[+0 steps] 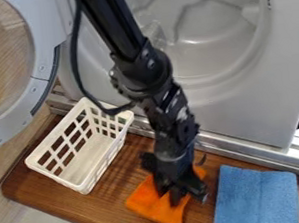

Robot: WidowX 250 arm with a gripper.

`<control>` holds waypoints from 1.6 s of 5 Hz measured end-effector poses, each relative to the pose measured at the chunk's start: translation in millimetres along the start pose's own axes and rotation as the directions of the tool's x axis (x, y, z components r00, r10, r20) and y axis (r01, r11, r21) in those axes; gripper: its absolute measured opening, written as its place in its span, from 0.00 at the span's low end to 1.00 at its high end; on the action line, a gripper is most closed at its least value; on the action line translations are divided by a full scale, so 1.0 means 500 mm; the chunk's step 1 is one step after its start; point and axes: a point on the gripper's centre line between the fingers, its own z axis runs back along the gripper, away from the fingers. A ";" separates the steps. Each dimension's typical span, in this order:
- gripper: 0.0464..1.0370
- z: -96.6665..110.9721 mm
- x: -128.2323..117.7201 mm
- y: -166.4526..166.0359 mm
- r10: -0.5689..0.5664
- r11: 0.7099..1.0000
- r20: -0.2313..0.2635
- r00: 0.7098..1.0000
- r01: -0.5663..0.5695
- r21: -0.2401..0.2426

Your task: Move the orange cloth onto the tray

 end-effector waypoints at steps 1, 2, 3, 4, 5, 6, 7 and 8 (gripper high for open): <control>0.07 0.104 0.017 0.009 -0.038 0.999 0.050 0.998 0.039 -0.010; 0.05 0.201 -0.003 0.081 0.007 1.000 0.062 0.998 -0.006 -0.016; 0.05 0.267 -0.034 0.159 0.039 0.999 0.069 0.997 -0.037 -0.026; 0.05 0.277 -0.068 0.212 0.062 0.998 0.038 0.997 -0.062 -0.007; 0.05 0.269 -0.080 0.248 0.094 0.995 0.048 0.994 -0.095 0.007; 0.05 0.241 -0.080 0.265 0.100 0.995 0.032 0.994 -0.100 0.010; 0.09 0.223 -0.075 0.278 0.111 0.993 0.024 0.994 -0.112 0.040; 0.29 0.204 -0.069 0.286 0.102 0.993 0.015 0.995 -0.103 0.052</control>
